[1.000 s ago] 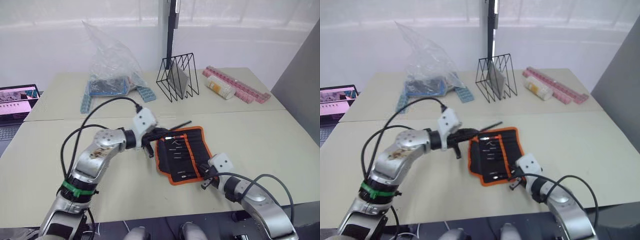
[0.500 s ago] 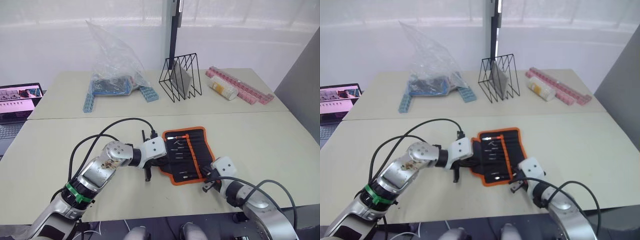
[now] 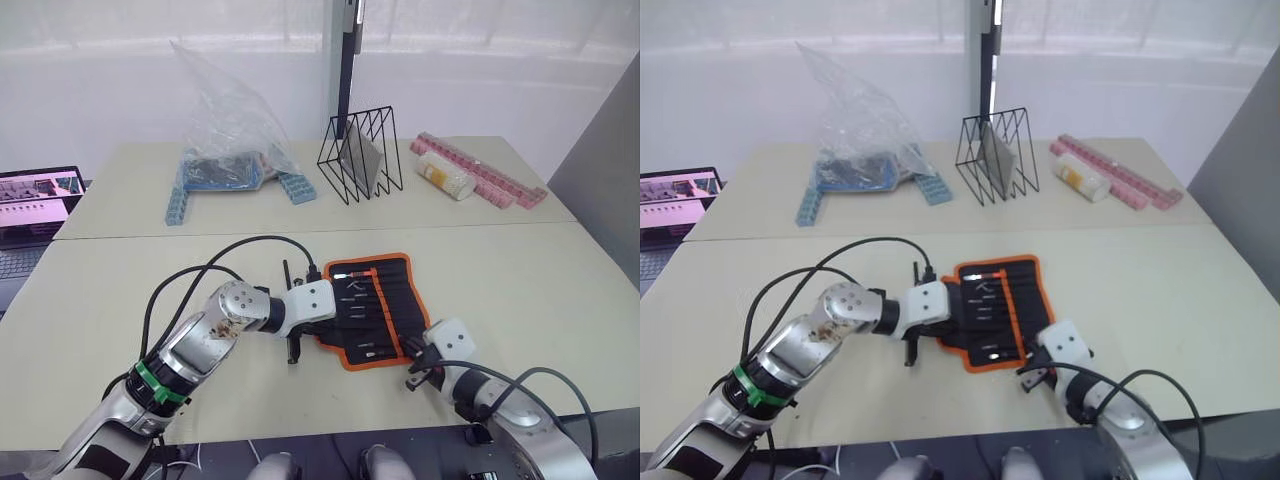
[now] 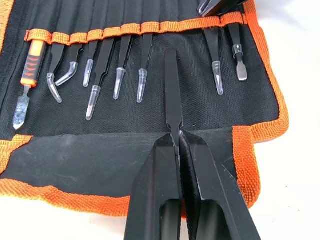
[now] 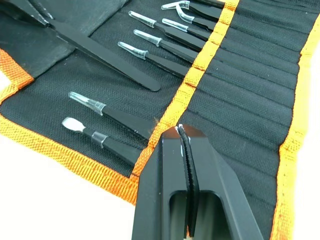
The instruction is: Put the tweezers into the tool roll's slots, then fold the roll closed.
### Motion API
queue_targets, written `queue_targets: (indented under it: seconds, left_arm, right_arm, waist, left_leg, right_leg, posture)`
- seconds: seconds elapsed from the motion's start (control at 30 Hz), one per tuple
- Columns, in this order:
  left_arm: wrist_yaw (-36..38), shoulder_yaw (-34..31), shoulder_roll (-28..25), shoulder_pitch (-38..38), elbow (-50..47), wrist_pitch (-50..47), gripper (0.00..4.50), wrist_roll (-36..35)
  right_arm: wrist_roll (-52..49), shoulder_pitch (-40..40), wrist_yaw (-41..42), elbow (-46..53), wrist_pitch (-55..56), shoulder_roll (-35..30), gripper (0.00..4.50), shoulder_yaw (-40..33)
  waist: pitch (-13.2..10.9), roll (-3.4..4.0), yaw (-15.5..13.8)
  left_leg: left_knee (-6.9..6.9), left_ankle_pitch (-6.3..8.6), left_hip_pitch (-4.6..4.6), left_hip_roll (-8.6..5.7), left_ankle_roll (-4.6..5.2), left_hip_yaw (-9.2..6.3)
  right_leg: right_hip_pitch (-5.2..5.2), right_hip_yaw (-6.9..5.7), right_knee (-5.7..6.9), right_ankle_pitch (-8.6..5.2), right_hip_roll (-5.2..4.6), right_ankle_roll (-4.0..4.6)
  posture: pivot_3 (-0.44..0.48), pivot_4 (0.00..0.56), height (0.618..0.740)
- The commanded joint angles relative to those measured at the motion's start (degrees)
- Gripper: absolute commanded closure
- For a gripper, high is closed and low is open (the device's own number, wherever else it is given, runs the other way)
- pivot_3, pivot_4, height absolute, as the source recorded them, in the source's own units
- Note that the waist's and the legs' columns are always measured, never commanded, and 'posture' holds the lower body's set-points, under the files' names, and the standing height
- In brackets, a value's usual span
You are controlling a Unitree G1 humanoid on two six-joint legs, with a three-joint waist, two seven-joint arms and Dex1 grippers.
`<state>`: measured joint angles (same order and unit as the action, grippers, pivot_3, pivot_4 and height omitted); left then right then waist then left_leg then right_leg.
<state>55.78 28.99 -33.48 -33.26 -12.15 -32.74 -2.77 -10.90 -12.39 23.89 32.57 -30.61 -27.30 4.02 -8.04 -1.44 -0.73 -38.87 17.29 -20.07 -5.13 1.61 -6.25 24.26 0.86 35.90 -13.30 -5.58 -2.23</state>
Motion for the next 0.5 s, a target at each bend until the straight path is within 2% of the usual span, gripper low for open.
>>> queue_targets:
  seconds: [0.03,0.5]
  left_arm:
    - [0.48,1.32,1.21,-1.67,0.29,-0.34,4.46,1.5]
    - [1.89,3.56,3.85,-4.04,2.47,-0.89,4.46,4.62]
  right_arm:
    - [-0.14,-2.67,0.46,-0.42,-3.23,0.37,4.5,3.02]
    - [1.6,-2.71,-0.9,-0.54,-6.93,0.75,4.5,5.88]
  waist:
    - [0.0,0.0,-0.04]
    - [0.07,-0.06,0.04]
  left_leg:
    - [-0.01,0.0,0.0,0.0,0.0,0.0]
    - [-0.03,0.0,0.04,0.01,0.0,0.0]
  right_leg:
    - [0.0,0.01,0.01,0.0,0.0,0.0]
    - [-0.03,0.0,0.07,0.0,0.04,0.0]
  posture:
    - [0.0,0.15,0.724]
    - [0.0,0.15,0.724]
